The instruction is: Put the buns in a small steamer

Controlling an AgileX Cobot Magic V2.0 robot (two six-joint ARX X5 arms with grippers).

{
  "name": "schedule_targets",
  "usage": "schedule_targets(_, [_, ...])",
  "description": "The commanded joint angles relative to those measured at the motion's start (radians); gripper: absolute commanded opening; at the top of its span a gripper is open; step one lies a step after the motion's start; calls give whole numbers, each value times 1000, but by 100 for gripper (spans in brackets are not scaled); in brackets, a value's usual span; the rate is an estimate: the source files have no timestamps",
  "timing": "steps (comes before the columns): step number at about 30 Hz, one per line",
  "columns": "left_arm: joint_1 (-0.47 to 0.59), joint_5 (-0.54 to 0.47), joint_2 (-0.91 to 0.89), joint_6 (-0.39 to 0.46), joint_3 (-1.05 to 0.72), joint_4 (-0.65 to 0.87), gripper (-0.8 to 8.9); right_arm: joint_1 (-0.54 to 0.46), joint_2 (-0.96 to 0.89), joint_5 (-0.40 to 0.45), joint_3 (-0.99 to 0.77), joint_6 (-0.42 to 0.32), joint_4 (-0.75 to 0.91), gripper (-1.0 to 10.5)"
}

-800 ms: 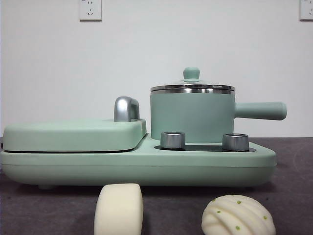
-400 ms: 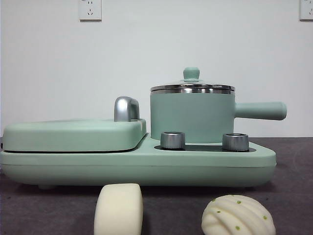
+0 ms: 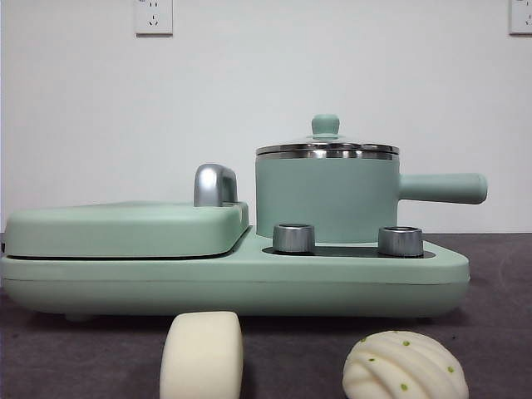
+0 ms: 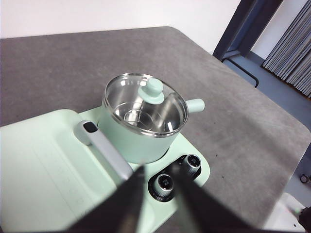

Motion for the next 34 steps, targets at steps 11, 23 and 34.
schedule_targets(11, [-5, 5, 21, 3, 19, 19, 531, 2, 3, -2, 17, -11, 6, 442])
schedule_targets(23, [-28, 5, 217, -1, 115, -41, 529, 2, 3, -3, 17, 9, 3, 442])
schedule_targets(34, [-116, -12, 619, 81, 510, -317, 528, 2, 3, -2, 17, 19, 3, 442])
